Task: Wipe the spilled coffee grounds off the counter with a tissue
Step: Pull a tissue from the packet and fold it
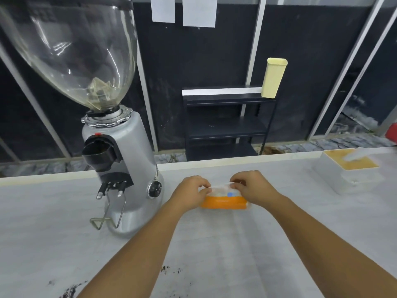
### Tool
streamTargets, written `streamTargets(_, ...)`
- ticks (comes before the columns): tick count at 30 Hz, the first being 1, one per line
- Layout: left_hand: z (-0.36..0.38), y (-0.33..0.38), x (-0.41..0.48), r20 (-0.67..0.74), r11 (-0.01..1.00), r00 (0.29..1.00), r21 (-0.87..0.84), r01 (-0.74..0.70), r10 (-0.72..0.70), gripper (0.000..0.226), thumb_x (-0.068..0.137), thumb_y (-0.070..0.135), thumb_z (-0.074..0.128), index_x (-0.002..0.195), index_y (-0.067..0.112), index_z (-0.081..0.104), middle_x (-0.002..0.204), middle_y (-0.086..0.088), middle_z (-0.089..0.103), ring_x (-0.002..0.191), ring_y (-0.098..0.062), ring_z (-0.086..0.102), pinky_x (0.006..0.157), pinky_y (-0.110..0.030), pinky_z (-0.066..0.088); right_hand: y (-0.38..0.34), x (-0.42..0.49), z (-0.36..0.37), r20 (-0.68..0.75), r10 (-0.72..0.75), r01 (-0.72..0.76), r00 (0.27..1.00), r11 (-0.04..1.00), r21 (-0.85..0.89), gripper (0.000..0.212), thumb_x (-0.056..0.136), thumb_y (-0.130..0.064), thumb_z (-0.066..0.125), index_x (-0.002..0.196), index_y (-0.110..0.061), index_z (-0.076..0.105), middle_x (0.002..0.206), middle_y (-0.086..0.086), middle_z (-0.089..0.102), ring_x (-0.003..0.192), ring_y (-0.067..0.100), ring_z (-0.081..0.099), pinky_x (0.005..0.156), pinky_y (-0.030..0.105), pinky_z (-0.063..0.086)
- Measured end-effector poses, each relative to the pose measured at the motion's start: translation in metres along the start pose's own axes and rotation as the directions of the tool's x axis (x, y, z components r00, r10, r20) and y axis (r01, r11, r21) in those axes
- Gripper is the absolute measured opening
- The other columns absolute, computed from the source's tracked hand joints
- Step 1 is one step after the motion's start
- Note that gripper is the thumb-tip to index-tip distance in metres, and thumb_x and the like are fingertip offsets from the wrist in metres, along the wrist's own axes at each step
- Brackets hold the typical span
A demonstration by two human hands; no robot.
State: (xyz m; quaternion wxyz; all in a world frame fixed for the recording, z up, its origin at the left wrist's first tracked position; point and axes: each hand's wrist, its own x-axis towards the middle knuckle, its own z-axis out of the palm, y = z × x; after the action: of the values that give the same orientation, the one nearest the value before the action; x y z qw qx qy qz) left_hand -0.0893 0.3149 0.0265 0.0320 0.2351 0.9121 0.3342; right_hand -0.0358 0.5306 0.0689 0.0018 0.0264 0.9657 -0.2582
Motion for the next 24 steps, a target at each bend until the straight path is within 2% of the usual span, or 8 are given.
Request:
streamTargets(4, -0.001, 0.013, -0.006, -0.078, 0.985, 0.995, -0.163, 0.048, -0.061, 0.01, 0.098, 0.028, 0.057, 0.091, 0.03, 0.064, 0.095, 0.01, 0.068, 0.094, -0.012, 0.062, 0.082, -0.033, 0.054, 0.006, -0.003, -0.002, 0.087, 0.022, -0.009, 0.996, 0.988, -0.152, 0.027, 0.09, -0.01, 0.062, 0.112, -0.026, 0.068, 0.106, -0.003, 0.068, 0.091, 0.016, 0.061, 0.078, 0.023, 0.054)
streamTargets(7, -0.003, 0.022, -0.01, -0.09, 0.976, 0.993, -0.211, 0.052, -0.073, 0.01, 0.099, 0.025, 0.056, 0.093, 0.026, 0.064, 0.094, 0.005, 0.068, 0.092, -0.014, 0.063, 0.075, -0.026, 0.052, 0.015, -0.002, -0.002, 0.107, 0.091, -0.06, 0.99, 0.964, -0.261, 0.023, 0.092, -0.018, 0.058, 0.11, -0.02, 0.071, 0.105, 0.0, 0.069, 0.09, 0.018, 0.061, 0.081, 0.031, 0.055)
streamTargets(9, -0.004, 0.027, -0.012, -0.109, 0.971, 0.989, -0.229, 0.068, -0.095, 0.009, 0.099, 0.022, 0.056, 0.094, 0.023, 0.064, 0.093, 0.002, 0.069, 0.089, -0.015, 0.063, 0.069, -0.02, 0.048, 0.018, -0.001, -0.004, 0.054, 0.13, -0.122, 0.99, 0.983, -0.134, 0.024, 0.098, -0.024, 0.051, 0.115, -0.017, 0.067, 0.11, 0.003, 0.066, 0.093, 0.017, 0.058, 0.08, 0.029, 0.051)
streamTargets(12, -0.006, 0.034, -0.015, -0.109, 0.953, 0.982, -0.281, 0.117, -0.152, 0.011, 0.102, 0.018, 0.052, 0.099, 0.022, 0.062, 0.091, 0.001, 0.065, 0.08, -0.01, 0.061, 0.062, -0.019, 0.043, 0.014, -0.005, -0.007, 0.002, 0.163, -0.163, 0.987, 0.984, 0.076, 0.026, 0.105, -0.034, 0.036, 0.116, -0.019, 0.054, 0.111, 0.003, 0.058, 0.094, 0.017, 0.055, 0.076, 0.029, 0.045)
streamTargets(16, -0.008, 0.037, -0.018, -0.102, 0.943, 0.978, -0.301, 0.145, -0.183, 0.012, 0.103, 0.019, 0.048, 0.103, 0.024, 0.059, 0.092, 0.002, 0.06, 0.077, -0.011, 0.059, 0.057, -0.016, 0.041, 0.005, -0.013, -0.005, -0.006, 0.202, -0.197, 0.979, 0.96, 0.197, 0.031, 0.105, -0.04, 0.031, 0.121, -0.02, 0.049, 0.115, 0.003, 0.056, 0.097, 0.019, 0.056, 0.078, 0.031, 0.047)
streamTargets(19, -0.012, 0.039, -0.02, -0.115, 0.924, 0.968, -0.343, 0.17, -0.221, 0.013, 0.105, 0.022, 0.043, 0.108, 0.024, 0.056, 0.099, 0.0, 0.062, 0.079, -0.01, 0.061, 0.055, -0.013, 0.04, 0.0, -0.016, -0.008, 0.004, 0.206, -0.199, 0.978, 0.938, 0.283, 0.029, 0.103, -0.038, 0.04, 0.126, -0.022, 0.045, 0.11, 0.002, 0.054, 0.092, 0.017, 0.054, 0.075, 0.031, 0.048)
streamTargets(22, -0.013, 0.043, -0.02, -0.135, 0.918, 0.967, -0.365, 0.154, -0.216, 0.013, 0.105, 0.023, 0.042, 0.109, 0.025, 0.055, 0.102, 0.0, 0.062, 0.087, -0.018, 0.064, 0.063, -0.02, 0.045, -0.005, -0.018, -0.015, 0.103, 0.175, -0.197, 0.979, 0.938, 0.285, 0.041, 0.092, -0.022, 0.063, 0.126, -0.025, 0.04, 0.108, 0.0, 0.051, 0.091, 0.016, 0.054, 0.062, 0.023, 0.047)
streamTargets(24, -0.015, 0.048, -0.021, -0.155, 0.908, 0.963, -0.394, 0.144, -0.221, 0.012, 0.105, 0.024, 0.043, 0.108, 0.024, 0.055, 0.101, -0.002, 0.062, 0.088, -0.022, 0.064, 0.061, -0.019, 0.047, -0.006, -0.017, -0.017, 0.121, 0.154, -0.182, 0.981, 0.946, 0.268, 0.043, 0.089, -0.014, 0.065, 0.122, -0.027, 0.041, 0.114, 0.001, 0.052, 0.093, 0.016, 0.053, 0.062, 0.022, 0.048)
